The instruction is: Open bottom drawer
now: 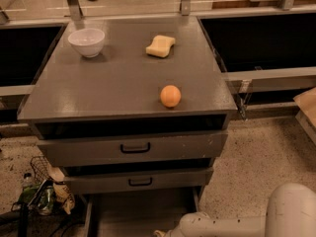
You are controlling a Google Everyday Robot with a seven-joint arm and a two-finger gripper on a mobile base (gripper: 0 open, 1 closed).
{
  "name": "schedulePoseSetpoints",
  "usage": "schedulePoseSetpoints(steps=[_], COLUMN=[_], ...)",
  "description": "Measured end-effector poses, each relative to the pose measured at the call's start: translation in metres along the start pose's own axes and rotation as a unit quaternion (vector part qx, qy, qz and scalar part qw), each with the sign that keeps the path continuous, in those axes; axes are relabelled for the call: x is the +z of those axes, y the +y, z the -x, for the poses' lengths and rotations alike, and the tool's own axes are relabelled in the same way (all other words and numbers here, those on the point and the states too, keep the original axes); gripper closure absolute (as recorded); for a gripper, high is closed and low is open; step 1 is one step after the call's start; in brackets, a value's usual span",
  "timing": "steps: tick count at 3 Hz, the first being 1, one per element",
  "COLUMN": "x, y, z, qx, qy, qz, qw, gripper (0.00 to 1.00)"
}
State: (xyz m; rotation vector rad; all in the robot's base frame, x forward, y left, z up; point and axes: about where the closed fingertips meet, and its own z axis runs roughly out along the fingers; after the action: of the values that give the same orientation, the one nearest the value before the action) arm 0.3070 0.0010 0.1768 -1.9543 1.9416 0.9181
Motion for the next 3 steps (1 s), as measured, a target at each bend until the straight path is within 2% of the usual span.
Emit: schedulePoseSetpoints(steps=[1,2,3], x=[-0.011,-0.011,-0.008], y=[0.03,0.03,0.045], z=[-0.011,-0.011,-0.019], qx=[-0.024,-0.024,-0.024], qy=[-0.022,-0.022,-0.037], qz=[0.018,0.018,0.041], qw=[0.9993,0.9993,0.9982], gripper=[0.0,0.0,0.0])
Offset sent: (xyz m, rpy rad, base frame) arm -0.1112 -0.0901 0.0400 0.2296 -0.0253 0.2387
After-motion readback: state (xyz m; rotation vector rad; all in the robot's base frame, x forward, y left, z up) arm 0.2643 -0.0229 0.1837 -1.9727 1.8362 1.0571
